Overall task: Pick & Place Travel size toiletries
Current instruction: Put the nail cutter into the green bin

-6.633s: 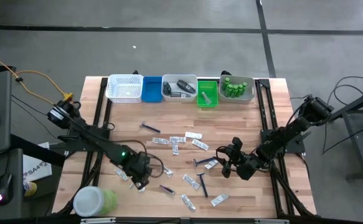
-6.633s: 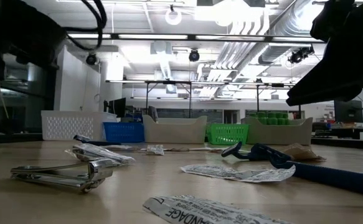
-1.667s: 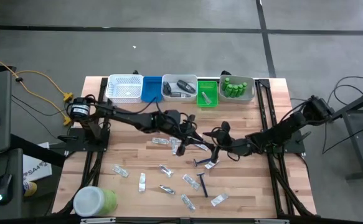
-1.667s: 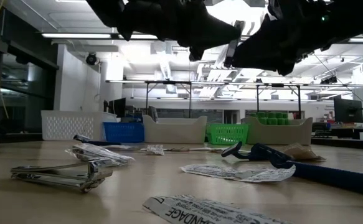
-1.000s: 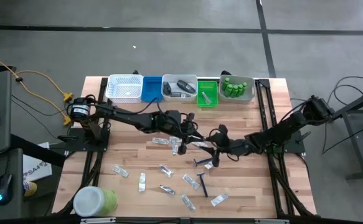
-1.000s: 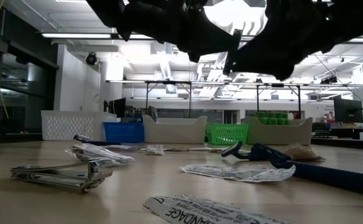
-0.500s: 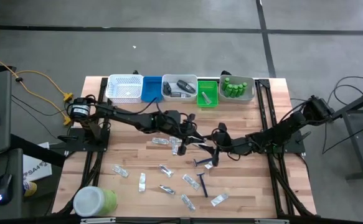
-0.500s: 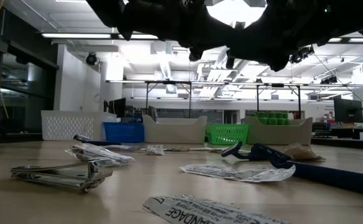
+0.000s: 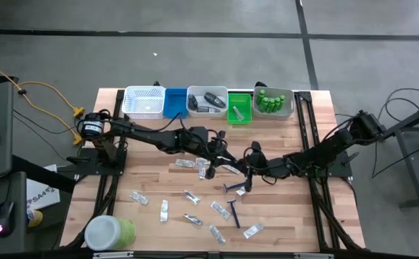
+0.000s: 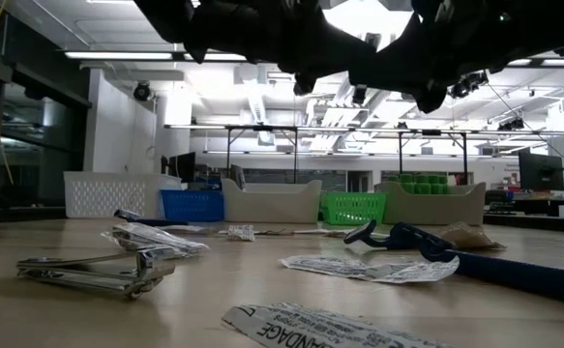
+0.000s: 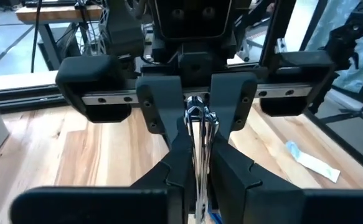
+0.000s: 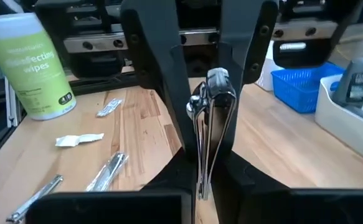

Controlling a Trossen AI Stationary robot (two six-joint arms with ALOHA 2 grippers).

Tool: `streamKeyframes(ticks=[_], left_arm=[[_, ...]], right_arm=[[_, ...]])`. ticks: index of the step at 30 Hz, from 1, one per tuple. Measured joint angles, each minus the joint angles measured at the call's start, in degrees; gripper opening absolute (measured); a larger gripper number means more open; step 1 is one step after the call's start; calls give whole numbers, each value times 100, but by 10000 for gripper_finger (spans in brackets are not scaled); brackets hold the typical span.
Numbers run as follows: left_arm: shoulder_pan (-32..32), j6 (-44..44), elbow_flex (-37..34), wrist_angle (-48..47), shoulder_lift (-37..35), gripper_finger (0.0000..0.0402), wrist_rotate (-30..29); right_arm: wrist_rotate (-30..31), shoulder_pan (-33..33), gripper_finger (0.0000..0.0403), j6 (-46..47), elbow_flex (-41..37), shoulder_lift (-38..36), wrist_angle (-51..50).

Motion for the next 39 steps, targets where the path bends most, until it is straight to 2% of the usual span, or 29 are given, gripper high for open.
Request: streamKeyframes(ticks=[5, 9, 12, 16, 23, 29, 35, 39], left_arm=[[-2, 130, 2, -281, -117, 93, -426], [-2, 237, 0, -906, -464, 136, -923], [-2, 204, 0, -1689, -853, 157, -1475], [-4, 197, -138, -2491, -1372, 165, -2258], [47, 85, -1288, -1934, -2394, 166, -2530], [37, -44, -2551, -531, -3173, 166, -2614], [37, -256, -3501, 78, -3802, 166, -2641], [36, -321, -3929, 498, -4047, 166, -2639]], right_arm=[[181, -3, 17, 210, -7, 0, -21], [284, -136, 17, 222, -7, -7, -36], [245, -387, 17, 414, -7, -97, -136], [143, -967, 17, 694, -4, -349, -529], [-755, -2475, 17, 810, 601, -599, -2340], [-1340, -3822, 17, 752, 1212, -440, -3674], [-1968, -4635, 17, 591, 1363, -343, -3700], [-2228, -4780, 19, 497, 1370, -75, -3568]])
